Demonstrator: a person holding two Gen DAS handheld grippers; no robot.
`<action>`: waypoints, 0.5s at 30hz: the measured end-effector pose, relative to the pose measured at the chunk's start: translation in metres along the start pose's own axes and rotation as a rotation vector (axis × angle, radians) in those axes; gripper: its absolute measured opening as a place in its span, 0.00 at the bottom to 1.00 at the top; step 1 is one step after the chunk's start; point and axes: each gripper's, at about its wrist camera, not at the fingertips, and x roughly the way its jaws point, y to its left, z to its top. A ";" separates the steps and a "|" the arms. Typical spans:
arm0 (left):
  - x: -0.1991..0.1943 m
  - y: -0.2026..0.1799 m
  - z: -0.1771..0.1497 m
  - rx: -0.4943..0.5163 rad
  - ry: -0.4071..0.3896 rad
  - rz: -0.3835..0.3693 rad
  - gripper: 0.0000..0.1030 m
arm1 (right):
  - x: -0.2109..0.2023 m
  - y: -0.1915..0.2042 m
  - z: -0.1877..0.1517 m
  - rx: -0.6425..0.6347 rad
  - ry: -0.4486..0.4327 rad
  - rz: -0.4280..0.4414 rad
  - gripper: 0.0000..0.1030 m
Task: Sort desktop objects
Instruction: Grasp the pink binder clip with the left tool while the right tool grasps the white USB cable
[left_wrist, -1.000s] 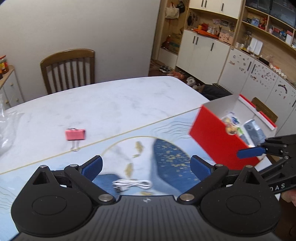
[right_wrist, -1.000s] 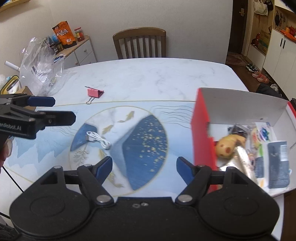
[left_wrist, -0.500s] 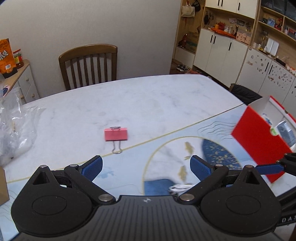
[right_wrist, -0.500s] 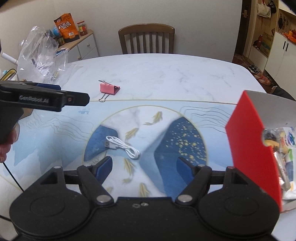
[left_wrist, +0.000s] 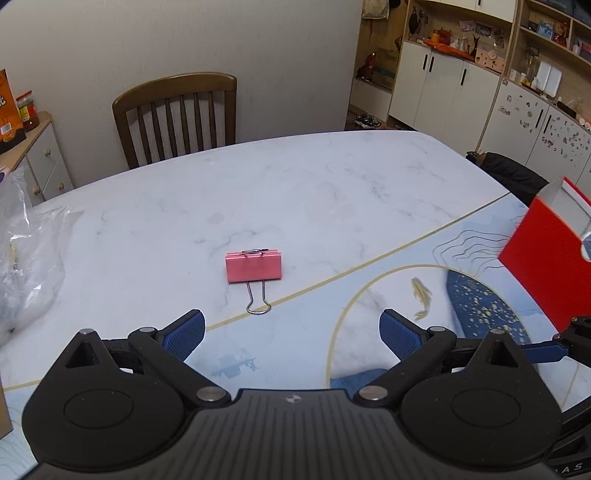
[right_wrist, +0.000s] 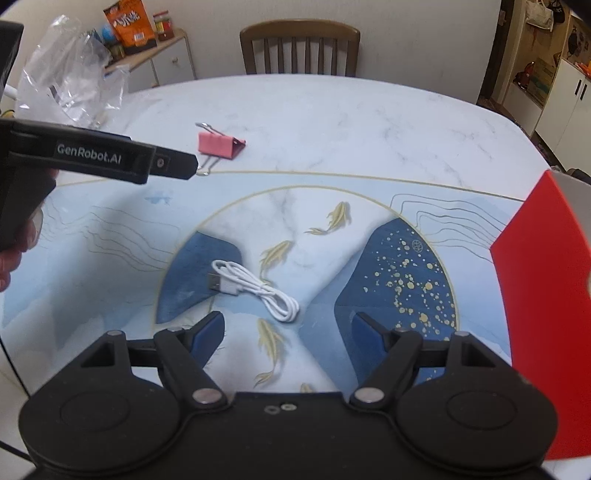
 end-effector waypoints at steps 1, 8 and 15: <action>0.004 0.001 0.000 0.000 0.001 0.002 0.98 | 0.003 -0.001 0.001 -0.001 0.004 -0.003 0.74; 0.029 0.006 0.002 0.011 0.015 0.014 0.98 | 0.019 0.000 0.005 -0.033 0.025 0.006 0.72; 0.050 0.011 0.005 0.036 0.021 0.045 0.98 | 0.031 0.001 0.011 -0.091 0.045 0.008 0.71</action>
